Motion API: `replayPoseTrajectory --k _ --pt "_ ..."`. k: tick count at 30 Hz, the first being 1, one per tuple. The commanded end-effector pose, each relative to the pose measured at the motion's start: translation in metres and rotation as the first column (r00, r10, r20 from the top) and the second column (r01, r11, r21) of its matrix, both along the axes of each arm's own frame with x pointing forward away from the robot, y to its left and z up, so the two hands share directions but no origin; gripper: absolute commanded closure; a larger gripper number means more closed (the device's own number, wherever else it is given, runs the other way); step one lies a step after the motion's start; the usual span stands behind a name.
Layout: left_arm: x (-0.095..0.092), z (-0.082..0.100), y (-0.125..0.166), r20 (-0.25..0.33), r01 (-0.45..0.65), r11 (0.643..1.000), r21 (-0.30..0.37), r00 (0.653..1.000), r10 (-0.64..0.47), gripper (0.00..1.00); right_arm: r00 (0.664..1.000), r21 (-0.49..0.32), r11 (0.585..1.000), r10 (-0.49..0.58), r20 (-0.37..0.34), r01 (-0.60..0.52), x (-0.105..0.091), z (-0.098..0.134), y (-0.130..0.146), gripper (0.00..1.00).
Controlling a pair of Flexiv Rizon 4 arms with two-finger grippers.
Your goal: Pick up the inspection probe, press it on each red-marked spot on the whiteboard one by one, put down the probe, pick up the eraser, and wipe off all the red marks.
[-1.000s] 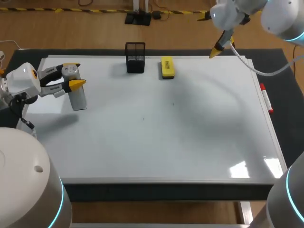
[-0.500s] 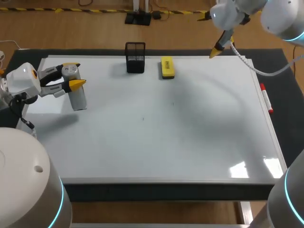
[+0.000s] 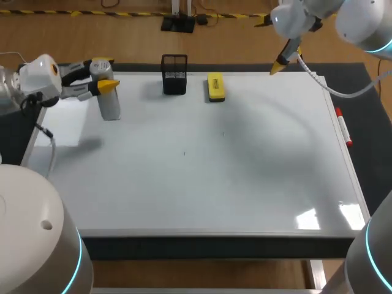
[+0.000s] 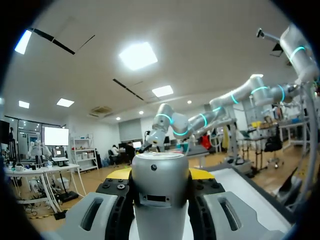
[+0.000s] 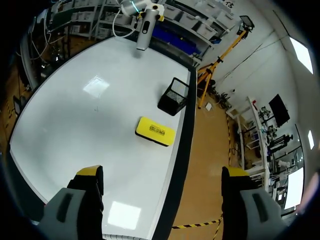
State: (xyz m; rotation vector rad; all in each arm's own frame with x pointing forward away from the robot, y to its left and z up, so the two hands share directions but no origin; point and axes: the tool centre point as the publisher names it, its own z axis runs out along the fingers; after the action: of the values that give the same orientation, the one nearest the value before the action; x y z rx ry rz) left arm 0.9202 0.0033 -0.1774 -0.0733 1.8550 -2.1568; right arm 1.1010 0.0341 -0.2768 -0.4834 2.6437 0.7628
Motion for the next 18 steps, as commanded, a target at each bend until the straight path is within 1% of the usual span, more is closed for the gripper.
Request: replayPoseTrajectory --k 1,2,4,5,6,7,9,10,11,12,14,16,18 --pt "0.037 0.012 -0.007 0.015 0.125 0.992 0.021 0.992 -0.126 1.0 1.0 -0.005 1.0 0.001 0.0 -0.001 0.0 0.001 0.0 0.0" --pt "0.042 0.016 -0.009 0.016 0.142 0.99 0.009 0.99 -0.142 1.0 1.0 -0.005 1.0 0.001 0.0 -0.001 0.0 0.001 0.0 0.0" --pt "0.051 0.021 -0.015 0.02 0.164 0.986 0.025 0.986 -0.164 1.0 1.0 -0.005 1.0 0.001 0.0 -0.001 0.0 0.001 0.0 0.0" --pt "0.056 0.024 -0.018 0.022 0.183 0.983 0.009 0.983 -0.183 1.0 1.0 -0.005 1.0 0.001 0.0 -0.001 0.0 0.001 0.0 0.0" --pt "0.061 0.027 -0.021 0.024 0.191 0.981 0.015 0.981 -0.191 1.0 1.0 -0.005 1.0 0.001 0.0 -0.001 0.0 0.001 0.0 0.0" --pt "0.066 0.029 -0.024 0.026 0.204 0.979 0.025 0.979 -0.204 1.0 1.0 -0.005 1.0 0.001 0.0 -0.001 0.0 0.001 0.0 0.0" --pt "0.076 0.033 -0.03 0.029 0.237 0.972 0.003 0.971 -0.237 1.0 1.0 -0.005 1.0 0.001 0.0 -0.001 0.0 0.001 0.0 0.0" --pt "0.08 0.034 -0.034 0.029 0.248 0.969 0.016 0.968 -0.248 1.0 1.0 -0.005 1.0 0.001 0.0 -0.001 0.0 0.001 0.0 0.0" --pt "0.084 0.035 -0.038 0.028 0.261 0.965 0.009 0.965 -0.261 1.0 1.0 -0.005 1.0 0.001 0.0 -0.001 0.0 0.001 0.0 0.0" --pt "0.088 0.037 -0.042 0.028 0.273 0.962 0.0 0.962 -0.273 1.0 1.0 -0.005 1.0 0.001 0.0 -0.001 0.0 0.001 0.0 0.0" --pt "0.094 0.041 -0.049 0.035 0.289 0.957 0.016 0.957 -0.289 1.0 1.0 -0.005 1.0 0.001 0.0 -0.001 0.0 0.001 0.0 0.0" --pt "0.1 0.045 -0.057 0.036 0.306 0.952 0.009 0.951 -0.307 1.0 1.0 -0.005 1.0 0.001 0.0 -0.001 0.0 0.001 0.0 0.0" --pt "0.106 0.046 -0.064 0.036 0.317 0.948 0.017 0.948 -0.317 1.0 1.0 -0.005 1.0 0.001 0.0 -0.001 0.0 0.001 0.0 0.0"
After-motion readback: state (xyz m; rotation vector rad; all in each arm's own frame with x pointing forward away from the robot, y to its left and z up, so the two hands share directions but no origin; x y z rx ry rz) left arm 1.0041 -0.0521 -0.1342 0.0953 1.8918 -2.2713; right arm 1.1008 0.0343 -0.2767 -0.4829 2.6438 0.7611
